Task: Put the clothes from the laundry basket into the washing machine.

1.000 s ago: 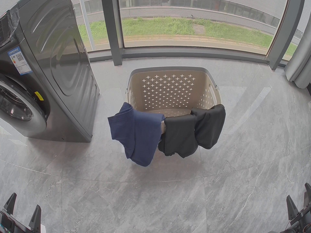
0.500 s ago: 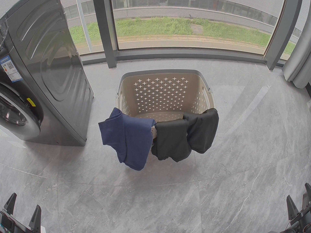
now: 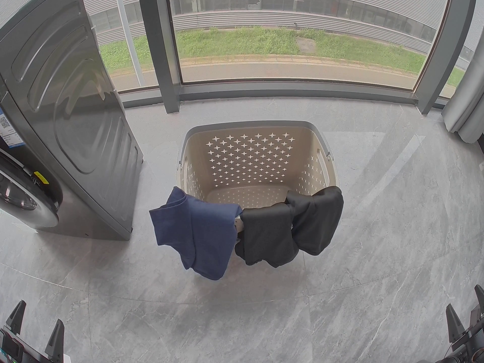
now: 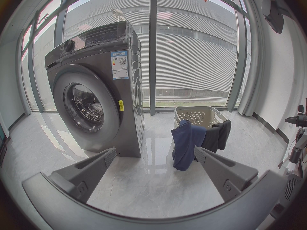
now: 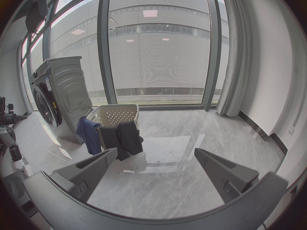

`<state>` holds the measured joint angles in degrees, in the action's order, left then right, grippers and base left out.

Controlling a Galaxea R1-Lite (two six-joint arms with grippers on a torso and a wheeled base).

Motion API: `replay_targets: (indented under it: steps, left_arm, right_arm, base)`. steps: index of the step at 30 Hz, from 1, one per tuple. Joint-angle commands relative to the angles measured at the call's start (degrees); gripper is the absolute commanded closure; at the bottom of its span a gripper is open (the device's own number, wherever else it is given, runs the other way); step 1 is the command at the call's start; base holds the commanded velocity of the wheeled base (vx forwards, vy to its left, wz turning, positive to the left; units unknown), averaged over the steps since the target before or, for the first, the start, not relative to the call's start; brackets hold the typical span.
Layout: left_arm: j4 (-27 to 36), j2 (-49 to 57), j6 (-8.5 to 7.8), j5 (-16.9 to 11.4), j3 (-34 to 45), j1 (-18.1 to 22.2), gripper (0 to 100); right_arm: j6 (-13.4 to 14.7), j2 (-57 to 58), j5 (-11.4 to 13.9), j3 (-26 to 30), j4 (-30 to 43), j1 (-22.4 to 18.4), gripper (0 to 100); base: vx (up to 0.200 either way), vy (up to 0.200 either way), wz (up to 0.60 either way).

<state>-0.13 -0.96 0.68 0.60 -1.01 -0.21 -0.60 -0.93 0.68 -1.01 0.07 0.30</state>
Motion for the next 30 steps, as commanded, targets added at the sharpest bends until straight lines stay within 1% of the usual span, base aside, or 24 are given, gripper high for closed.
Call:
replay_targets:
  steps: [1, 4, 10, 16, 22, 30]
  left_arm:
    - [0.0, 0.9, 0.02, 0.0, 1.0, 0.0, 0]
    - [0.0, 0.9, 0.11, 0.0, 1.0, 0.0, 0]
    - [0.0, 0.9, 0.02, -0.1, 1.0, 0.0, 0]
    - [0.0, 0.9, 0.02, -0.1, 1.0, 0.0, 0]
    - [0.0, 0.9, 0.11, 0.0, 1.0, 0.0, 0]
    - [0.0, 0.9, 0.11, 0.0, 1.0, 0.0, 0]
  right_arm:
    - [0.0, 0.9, 0.0, 0.9, 0.0, 0.0, 0]
    - [0.0, 0.9, 0.0, 0.9, -0.1, 0.0, 0]
    - [0.0, 0.9, 0.0, 0.9, 0.0, 0.0, 0]
    - [0.0, 0.9, 0.0, 0.9, 0.0, 0.0, 0]
    - [0.0, 0.9, 0.0, 0.9, -0.1, 0.0, 0]
    - [0.0, 0.9, 0.0, 0.9, 0.0, 0.0, 0]
  base:
    - [0.0, 0.0, 0.0]
    - [0.0, 0.0, 0.0]
    - [0.2, 0.0, 0.0]
    - [0.0, 0.0, 0.0]
    - [0.2, 0.0, 0.0]
    - [0.0, 0.0, 0.0]
